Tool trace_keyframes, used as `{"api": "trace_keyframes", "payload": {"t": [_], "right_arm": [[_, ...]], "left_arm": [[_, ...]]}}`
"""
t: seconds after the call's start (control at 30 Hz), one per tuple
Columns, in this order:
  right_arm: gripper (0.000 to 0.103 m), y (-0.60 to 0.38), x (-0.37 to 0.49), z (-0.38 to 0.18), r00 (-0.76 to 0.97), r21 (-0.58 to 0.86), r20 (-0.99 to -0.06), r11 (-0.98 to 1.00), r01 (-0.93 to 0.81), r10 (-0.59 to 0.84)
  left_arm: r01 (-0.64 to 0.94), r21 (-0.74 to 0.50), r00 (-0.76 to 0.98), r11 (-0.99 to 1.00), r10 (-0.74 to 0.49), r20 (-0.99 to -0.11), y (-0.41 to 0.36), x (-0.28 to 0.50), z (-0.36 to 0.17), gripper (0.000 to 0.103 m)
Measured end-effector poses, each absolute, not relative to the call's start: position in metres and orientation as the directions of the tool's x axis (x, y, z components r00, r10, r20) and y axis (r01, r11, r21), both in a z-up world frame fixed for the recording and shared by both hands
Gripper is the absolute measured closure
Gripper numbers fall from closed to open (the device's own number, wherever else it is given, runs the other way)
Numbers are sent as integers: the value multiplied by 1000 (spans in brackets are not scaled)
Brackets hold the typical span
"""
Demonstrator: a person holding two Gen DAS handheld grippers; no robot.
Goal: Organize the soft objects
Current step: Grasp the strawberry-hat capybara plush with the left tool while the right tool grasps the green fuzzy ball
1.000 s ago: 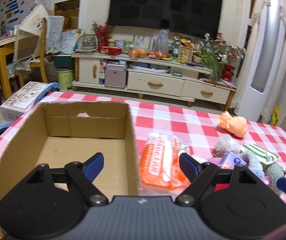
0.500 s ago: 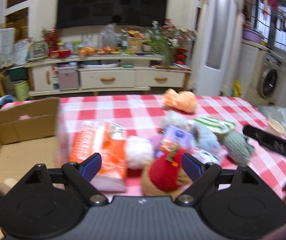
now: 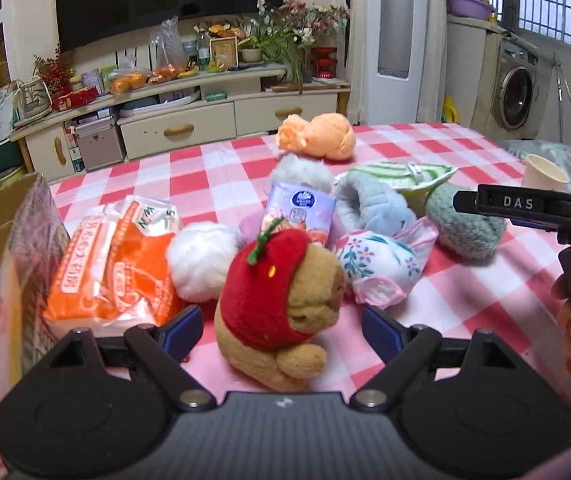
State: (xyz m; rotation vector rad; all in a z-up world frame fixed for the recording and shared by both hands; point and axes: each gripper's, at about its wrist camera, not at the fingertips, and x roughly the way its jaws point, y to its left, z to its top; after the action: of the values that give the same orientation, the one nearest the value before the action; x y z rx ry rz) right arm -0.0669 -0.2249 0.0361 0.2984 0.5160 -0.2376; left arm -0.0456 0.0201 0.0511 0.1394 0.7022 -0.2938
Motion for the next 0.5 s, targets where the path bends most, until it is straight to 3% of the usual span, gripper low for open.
{"api": "trace_keyframes", "payload": {"t": [0.5], "right_arm": [[0,-219,-39,24,789,196,-605,941,277,-107]], "left_arm": [[278,8,697,961,-196,-690,18,-23,45,30]]}}
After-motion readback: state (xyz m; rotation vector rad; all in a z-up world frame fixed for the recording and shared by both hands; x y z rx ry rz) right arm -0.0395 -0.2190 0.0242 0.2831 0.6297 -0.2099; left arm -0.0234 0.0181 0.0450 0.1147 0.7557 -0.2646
